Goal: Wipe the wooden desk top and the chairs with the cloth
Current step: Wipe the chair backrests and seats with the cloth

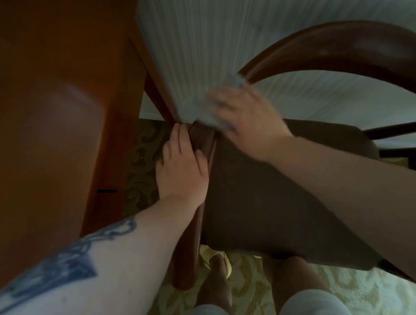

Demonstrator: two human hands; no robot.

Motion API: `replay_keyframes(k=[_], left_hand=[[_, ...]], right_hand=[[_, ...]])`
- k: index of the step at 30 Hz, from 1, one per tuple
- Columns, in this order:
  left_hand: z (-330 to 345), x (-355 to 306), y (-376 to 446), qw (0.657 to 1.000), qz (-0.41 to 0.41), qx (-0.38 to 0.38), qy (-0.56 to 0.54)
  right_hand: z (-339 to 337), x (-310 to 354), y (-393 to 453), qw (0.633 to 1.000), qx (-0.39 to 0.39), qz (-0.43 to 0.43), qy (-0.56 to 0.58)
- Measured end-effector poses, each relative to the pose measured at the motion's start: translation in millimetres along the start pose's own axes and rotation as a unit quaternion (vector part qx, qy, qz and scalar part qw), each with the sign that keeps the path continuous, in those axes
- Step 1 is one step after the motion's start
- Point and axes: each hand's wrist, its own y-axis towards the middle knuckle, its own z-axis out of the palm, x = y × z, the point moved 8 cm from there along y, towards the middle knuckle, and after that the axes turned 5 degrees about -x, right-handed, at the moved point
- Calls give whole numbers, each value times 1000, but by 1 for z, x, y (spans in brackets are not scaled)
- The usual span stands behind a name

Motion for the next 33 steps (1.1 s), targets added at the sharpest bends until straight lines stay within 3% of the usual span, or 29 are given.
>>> replay_keyframes(k=[2, 3, 7, 10, 14, 17, 21, 24, 27, 29, 30, 33], left_hand=[[-2, -13, 15, 1000, 24, 1, -2], [-3, -21, 24, 1000, 27, -3, -11], [2, -42, 54, 1000, 17, -10, 20], [2, -41, 58, 999, -29, -40, 1], [-4, -46, 53, 996, -38, -75, -8], [-5, -44, 53, 997, -43, -56, -1], [4, -40, 52, 998, -55, -17, 37], [1, -43, 52, 998, -48, -36, 19], [-1, -45, 52, 998, -35, -52, -5], [-2, -44, 51, 998, -32, -55, -11], [-2, -44, 52, 998, -31, -53, -10], [-1, -48, 52, 999, -22, -37, 0]], right_hand=[[-16, -34, 11, 989, -37, 143, -2], [-17, -29, 15, 986, -36, 160, -6], [-6, 7, 30, 993, 22, 104, 58], [-10, -19, 44, 996, 64, 69, -2], [-24, -101, 47, 975, 42, 204, -78], [-27, -96, 48, 953, 24, 285, -98], [-3, -9, 54, 992, 70, 105, -1], [-8, -40, 50, 995, 50, 85, 1], [-30, -109, 39, 967, -32, 249, -36], [-34, -113, 39, 935, -36, 347, -60], [-28, -97, 47, 939, -2, 337, -70], [-4, -29, 60, 983, 79, 167, -13]])
